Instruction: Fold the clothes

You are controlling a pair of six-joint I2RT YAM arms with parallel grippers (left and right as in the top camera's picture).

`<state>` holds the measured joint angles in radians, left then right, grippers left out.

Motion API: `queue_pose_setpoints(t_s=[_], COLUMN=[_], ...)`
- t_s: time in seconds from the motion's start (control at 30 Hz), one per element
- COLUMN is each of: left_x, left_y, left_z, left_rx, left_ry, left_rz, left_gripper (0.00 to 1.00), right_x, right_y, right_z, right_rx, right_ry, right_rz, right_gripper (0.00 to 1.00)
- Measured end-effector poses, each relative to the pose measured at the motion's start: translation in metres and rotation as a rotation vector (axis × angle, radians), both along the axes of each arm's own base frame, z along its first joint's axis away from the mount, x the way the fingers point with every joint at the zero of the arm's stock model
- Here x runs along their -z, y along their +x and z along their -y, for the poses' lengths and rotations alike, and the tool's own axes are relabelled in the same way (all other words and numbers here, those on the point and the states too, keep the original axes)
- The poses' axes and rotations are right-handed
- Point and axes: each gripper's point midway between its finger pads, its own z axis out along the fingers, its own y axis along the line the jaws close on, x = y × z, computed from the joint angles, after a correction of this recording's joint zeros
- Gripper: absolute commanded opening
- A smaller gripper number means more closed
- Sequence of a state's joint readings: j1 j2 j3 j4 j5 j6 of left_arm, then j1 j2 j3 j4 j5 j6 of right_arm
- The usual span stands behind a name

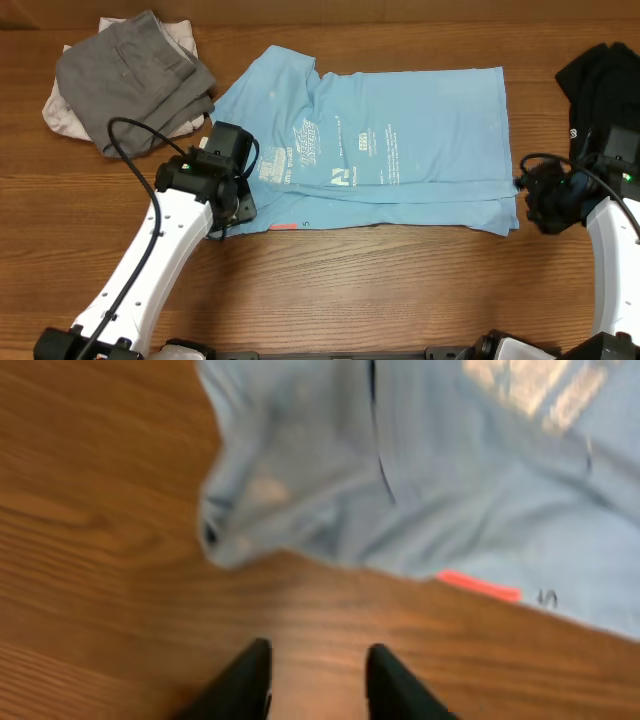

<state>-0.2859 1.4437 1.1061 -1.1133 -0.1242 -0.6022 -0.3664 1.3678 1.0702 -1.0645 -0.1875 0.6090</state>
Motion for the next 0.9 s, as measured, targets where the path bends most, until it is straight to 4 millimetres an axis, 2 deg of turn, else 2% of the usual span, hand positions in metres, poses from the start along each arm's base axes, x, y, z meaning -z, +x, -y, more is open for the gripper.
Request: queue_pose_setpoints(t_s=[0.07,0.13,0.3,0.57,0.9], left_x=[0.008,0.018,0.042,0.065,0.083], left_y=[-0.007,-0.014,-0.017,-0.013,-0.003], left_z=[0.004,0.007,0.01,0.009,-0.025], left_rx=[0.004,0.0,0.002,-0.006,-0.115], left_ry=[-0.022,-0.032,-0.029,-0.012,-0.027], left_rz=[-0.053,-0.116,-0.204,-0.256,-0.287], left_gripper=[0.12,0.06,0.04,0.04,0.04], right_x=[0.006,0.016,0.038,0.068,0.096], right_y=[-0.006,-0.01,-0.018,-0.01,-0.004], right_z=[-0.005,-0.007,-0.012,-0.016,-0.017], right_rx=[-0.034,-0.05,-0.069,-0.089,-0.098], right_ry=[0.014,0.02,0.031,0.084,0.12], right_rz=[-0.017,-0.029,-0.049,-0.073,-0.117], right_gripper=[0.29,0.26,0.21,0.21,0.21])
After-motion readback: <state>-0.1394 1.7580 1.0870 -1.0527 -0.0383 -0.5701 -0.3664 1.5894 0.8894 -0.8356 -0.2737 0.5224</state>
